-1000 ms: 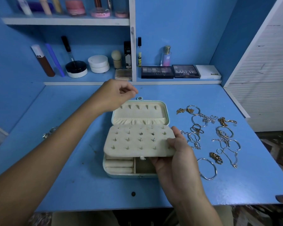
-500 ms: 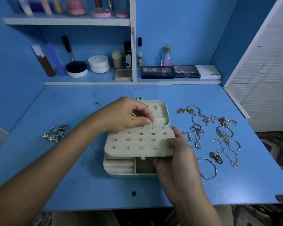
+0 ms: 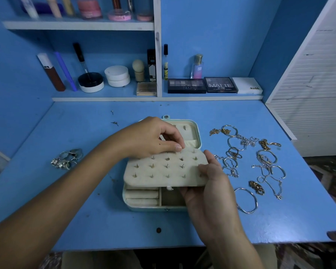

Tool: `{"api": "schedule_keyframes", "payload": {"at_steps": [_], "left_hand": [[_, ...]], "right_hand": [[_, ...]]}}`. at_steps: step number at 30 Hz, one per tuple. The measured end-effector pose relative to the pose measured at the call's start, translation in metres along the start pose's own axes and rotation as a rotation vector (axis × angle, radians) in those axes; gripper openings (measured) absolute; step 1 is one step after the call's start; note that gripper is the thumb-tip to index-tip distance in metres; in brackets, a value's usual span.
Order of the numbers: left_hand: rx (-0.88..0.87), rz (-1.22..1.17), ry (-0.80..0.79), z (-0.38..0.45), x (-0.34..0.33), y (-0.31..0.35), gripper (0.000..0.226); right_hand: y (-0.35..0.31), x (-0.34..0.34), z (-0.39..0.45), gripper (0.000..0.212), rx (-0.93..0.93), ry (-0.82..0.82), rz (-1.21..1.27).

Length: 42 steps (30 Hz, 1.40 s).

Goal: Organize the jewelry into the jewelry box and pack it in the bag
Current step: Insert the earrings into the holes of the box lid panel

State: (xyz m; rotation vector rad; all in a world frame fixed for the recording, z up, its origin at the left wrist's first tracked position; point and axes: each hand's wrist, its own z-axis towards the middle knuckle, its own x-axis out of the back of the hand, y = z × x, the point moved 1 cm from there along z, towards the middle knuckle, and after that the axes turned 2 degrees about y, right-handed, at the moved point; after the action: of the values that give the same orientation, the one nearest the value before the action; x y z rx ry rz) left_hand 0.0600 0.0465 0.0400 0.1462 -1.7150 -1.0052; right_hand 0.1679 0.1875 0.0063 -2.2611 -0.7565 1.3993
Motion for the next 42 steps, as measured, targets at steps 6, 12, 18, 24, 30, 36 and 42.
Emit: {"api": "schedule_keyframes", "payload": {"at_steps": [6, 12, 18, 24, 30, 36, 42], "left_hand": [[-0.007, -0.006, -0.007, 0.0000, 0.0002, 0.0005, 0.007], [-0.019, 0.001, -0.017, 0.0005, -0.0004, 0.0000, 0.008], [-0.010, 0.032, -0.029, 0.0023, 0.0005, -0.0006, 0.007], [-0.008, 0.051, -0.042, 0.0051, 0.0001, -0.0012, 0.007], [0.001, 0.079, -0.075, 0.0060, 0.0008, -0.0001, 0.007], [0.007, 0.106, -0.058, 0.0068, 0.0048, 0.0040, 0.006], [0.043, 0.138, -0.088, 0.0083, 0.0019, 0.0060, 0.007]], "right_hand": [[0.0001, -0.0004, 0.0000, 0.045, 0.001, 0.000, 0.003], [-0.0009, -0.0022, -0.0021, 0.042, 0.011, 0.008, -0.020], [-0.0006, -0.0018, -0.0024, 0.040, 0.014, 0.015, -0.026], [-0.0007, -0.0015, -0.0017, 0.041, 0.011, 0.015, -0.010], [0.0001, 0.0001, -0.0010, 0.042, 0.005, 0.010, -0.016], [0.0003, -0.0013, -0.0003, 0.042, 0.008, 0.019, -0.016], [-0.0005, -0.0014, -0.0018, 0.043, 0.012, 0.011, -0.032]]}}
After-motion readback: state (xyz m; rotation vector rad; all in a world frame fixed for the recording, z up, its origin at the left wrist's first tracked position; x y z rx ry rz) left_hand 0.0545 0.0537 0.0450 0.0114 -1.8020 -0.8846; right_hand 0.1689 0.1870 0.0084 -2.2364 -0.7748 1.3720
